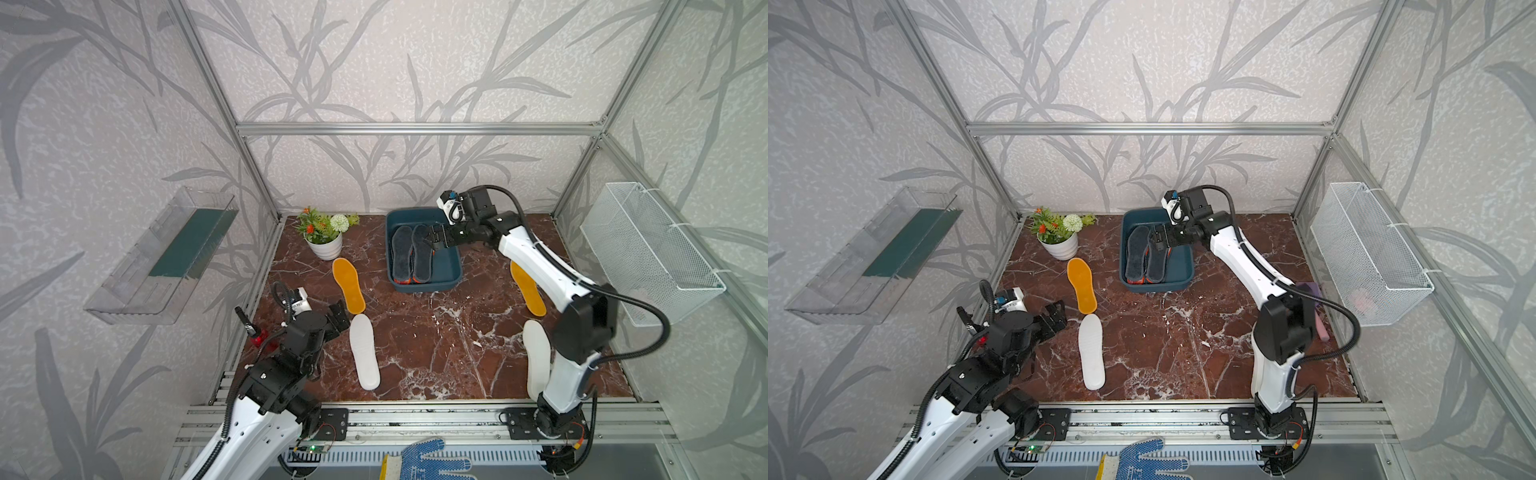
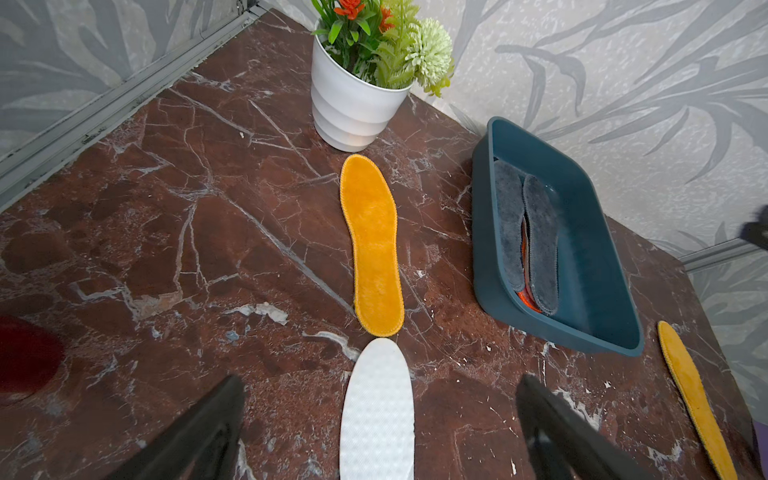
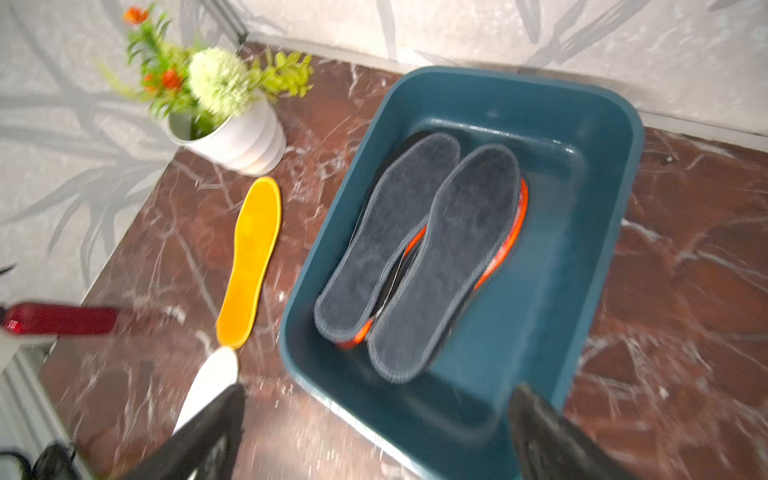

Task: Put the insoles into the storage box
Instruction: Place the insole in the storage box, then pick up the insole from the center of the board.

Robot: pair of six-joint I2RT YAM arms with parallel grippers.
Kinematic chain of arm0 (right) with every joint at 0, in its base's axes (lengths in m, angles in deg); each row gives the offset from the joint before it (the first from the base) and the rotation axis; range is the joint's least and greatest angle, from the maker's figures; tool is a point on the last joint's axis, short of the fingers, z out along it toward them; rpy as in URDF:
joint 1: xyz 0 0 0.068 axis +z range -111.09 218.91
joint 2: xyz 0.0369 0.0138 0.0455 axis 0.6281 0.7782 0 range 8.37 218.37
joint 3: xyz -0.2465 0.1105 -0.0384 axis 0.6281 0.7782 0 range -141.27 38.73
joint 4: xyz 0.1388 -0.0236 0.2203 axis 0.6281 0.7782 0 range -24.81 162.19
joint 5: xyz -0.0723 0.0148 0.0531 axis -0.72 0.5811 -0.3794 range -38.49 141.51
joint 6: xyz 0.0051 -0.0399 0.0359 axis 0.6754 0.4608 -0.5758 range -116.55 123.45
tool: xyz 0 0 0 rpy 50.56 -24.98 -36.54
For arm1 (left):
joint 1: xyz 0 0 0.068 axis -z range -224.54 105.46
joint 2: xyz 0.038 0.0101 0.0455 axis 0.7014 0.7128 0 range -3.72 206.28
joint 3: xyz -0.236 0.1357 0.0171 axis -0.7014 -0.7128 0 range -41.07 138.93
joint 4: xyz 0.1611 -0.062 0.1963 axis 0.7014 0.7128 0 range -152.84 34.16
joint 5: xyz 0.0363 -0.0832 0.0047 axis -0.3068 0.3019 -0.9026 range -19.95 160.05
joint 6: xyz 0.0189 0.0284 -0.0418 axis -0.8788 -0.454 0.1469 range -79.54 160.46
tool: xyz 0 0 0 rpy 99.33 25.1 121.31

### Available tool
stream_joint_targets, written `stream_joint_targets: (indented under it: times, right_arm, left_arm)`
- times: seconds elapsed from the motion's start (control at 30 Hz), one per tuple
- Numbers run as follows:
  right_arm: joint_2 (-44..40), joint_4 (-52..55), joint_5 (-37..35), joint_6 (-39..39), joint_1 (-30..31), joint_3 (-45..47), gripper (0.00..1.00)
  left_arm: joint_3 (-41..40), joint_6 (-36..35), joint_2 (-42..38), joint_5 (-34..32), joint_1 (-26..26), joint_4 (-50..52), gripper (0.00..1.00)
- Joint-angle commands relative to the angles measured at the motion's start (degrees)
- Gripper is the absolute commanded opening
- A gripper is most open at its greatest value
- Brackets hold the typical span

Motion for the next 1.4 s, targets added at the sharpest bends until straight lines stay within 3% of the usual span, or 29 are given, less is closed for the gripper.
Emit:
stream_joint_targets:
  times: [0.0,0.13,0.33,0.47,0.63,0.8,0.93,1.07,1.37]
  right_arm:
    - [-12.36,-12.54,-3.87,-1.33,-0.65,16.16,0.99]
    - [-27.68,-18.66,-7.54,-5.02,-0.21,36.66,0.99]
    - [-39.69,-16.83,-14.04,-9.80,-0.13,49.91,0.99]
    - [-40.98,-16.82,-14.90,-11.52,-0.16,51.07,0.99]
    - [-36.73,-16.09,-13.31,-11.92,-0.12,47.99,0.99]
    - [-33.94,-15.92,-11.66,-11.46,-0.11,46.33,0.99]
    - [-33.31,-16.51,-11.60,-11.33,-0.11,46.74,0.99]
    - [-32.84,-16.63,-11.65,-11.48,-0.11,47.13,0.99]
    - [-31.51,-16.92,-11.04,-11.55,-0.11,47.29,0.99]
  left_arm:
    - [-1.17,1.14,0.59,-1.46,-0.20,-1.49,0.99]
    - [-2.07,1.44,2.21,-0.96,-0.34,-2.50,0.99]
    - [-2.91,2.00,4.38,0.35,-0.46,-2.47,0.99]
    - [-2.54,3.48,4.76,2.03,-0.38,0.27,0.97]
    - [-2.60,7.75,6.94,7.08,-0.37,5.03,0.87]
    - [-4.37,12.94,8.38,10.60,-0.37,8.78,0.68]
    - [-7.86,13.53,8.99,16.97,-0.37,6.41,0.43]
    - [-10.70,17.17,8.31,21.11,-0.40,5.73,0.38]
    - [-13.91,18.46,10.44,25.58,-0.28,0.95,0.38]
